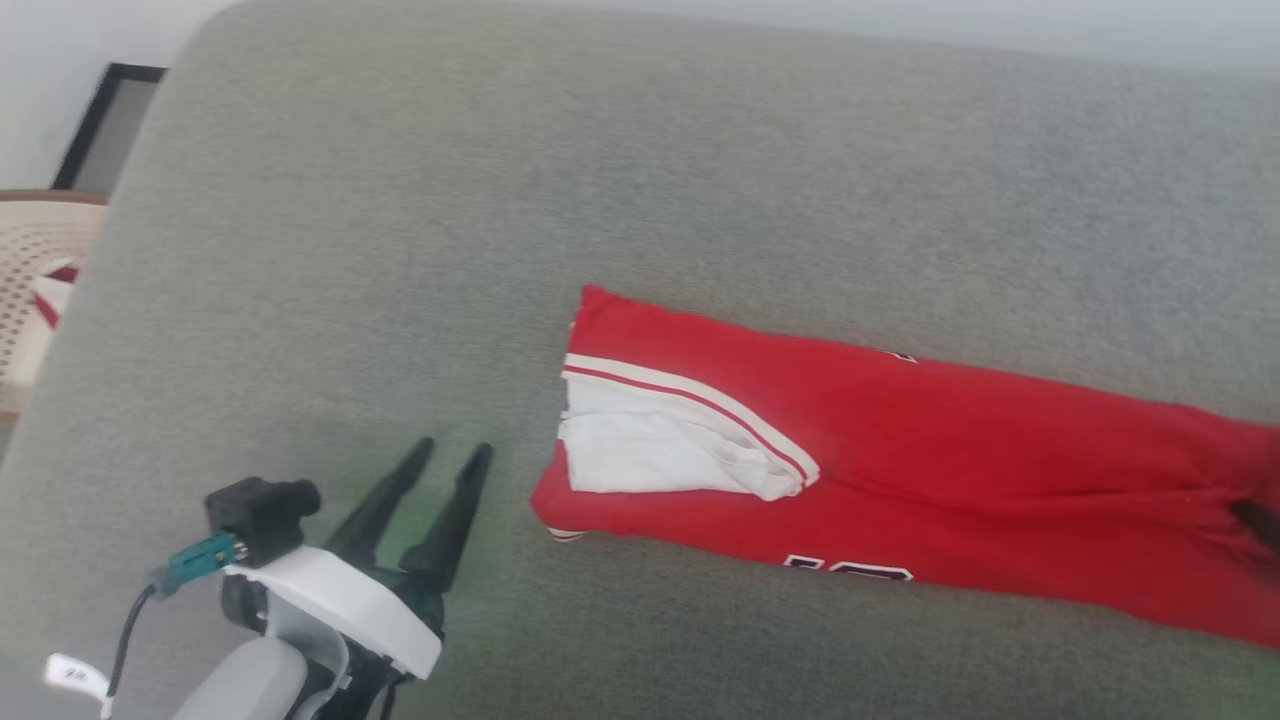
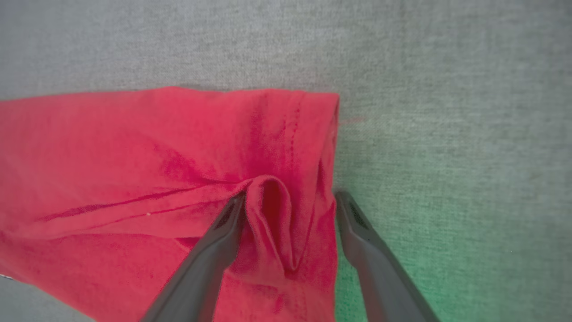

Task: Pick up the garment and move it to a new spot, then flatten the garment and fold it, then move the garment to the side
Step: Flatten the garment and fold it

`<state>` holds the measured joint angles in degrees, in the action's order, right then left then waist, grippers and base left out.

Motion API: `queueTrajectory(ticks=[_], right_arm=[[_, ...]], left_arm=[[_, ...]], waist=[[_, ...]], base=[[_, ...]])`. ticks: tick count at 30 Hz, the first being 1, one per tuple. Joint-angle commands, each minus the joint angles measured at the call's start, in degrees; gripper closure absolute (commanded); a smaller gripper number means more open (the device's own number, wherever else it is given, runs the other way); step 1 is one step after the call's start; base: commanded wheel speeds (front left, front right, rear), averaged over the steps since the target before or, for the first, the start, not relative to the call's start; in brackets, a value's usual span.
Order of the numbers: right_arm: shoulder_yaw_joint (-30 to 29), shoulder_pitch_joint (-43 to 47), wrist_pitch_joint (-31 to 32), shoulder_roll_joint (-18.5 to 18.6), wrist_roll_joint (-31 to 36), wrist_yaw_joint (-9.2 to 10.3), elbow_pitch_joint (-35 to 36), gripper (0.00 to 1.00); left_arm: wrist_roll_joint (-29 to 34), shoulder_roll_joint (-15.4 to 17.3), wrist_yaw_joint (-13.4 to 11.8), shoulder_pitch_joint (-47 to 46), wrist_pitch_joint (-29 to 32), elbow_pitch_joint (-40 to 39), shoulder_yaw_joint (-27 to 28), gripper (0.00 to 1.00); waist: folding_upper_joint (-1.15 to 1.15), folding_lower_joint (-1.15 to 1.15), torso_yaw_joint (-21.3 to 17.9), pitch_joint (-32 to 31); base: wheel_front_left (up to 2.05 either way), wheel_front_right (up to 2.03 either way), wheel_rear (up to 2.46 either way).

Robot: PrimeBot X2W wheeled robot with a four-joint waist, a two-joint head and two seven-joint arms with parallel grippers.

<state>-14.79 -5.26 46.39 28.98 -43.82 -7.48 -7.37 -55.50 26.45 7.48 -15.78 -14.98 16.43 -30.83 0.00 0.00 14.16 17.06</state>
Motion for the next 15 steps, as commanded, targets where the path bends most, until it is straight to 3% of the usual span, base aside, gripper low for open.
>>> queueTrajectory(ticks=[1,11,12,13,14,15], right_arm=[[1.2,2.0,1.5,-2.1,0.3,-0.02,-1.5,0.0],[1.1,2.1,5.8,-7.6,5.0,-0.03,-2.6,0.0],[1.4,2.1,5.8,-8.0,5.2,-0.03,-2.5,0.05],[1.4,1.9,5.8,-8.3,5.4,-0.04,-2.4,0.35],[1.4,1.7,5.5,-8.6,5.5,-0.04,-2.3,1.0],[1.5,1.4,5.1,-8.7,5.8,-0.04,-2.1,1.0]], left_arm=[[1.9,-0.6,0.0,0.8,-0.3,0.0,1.4,0.0],[29.6,-9.8,0.0,6.7,-0.3,-2.7,20.2,0.0],[31.2,-10.9,0.0,7.3,-0.3,-3.0,21.4,0.0],[32.6,-11.8,0.0,7.7,-0.3,-3.4,22.3,0.0],[33.9,-12.5,0.0,7.9,-0.3,-3.9,23.4,0.0],[34.5,-13.0,0.0,8.2,-0.3,-4.3,24.2,0.0]], waist=[[0.0,0.0,0.8,-0.6],[0.0,0.0,1.2,-2.6],[0.0,0.0,1.1,-2.7],[0.0,0.0,0.9,-2.7],[0.0,0.0,0.7,-2.7],[0.0,0.0,0.4,-2.7]], base=[[0.0,0.0,0.0],[0.0,0.0,0.0],[0.0,0.0,0.0],[0.0,0.0,0.0],[0.0,0.0,0.0],[0.0,0.0,0.0]])
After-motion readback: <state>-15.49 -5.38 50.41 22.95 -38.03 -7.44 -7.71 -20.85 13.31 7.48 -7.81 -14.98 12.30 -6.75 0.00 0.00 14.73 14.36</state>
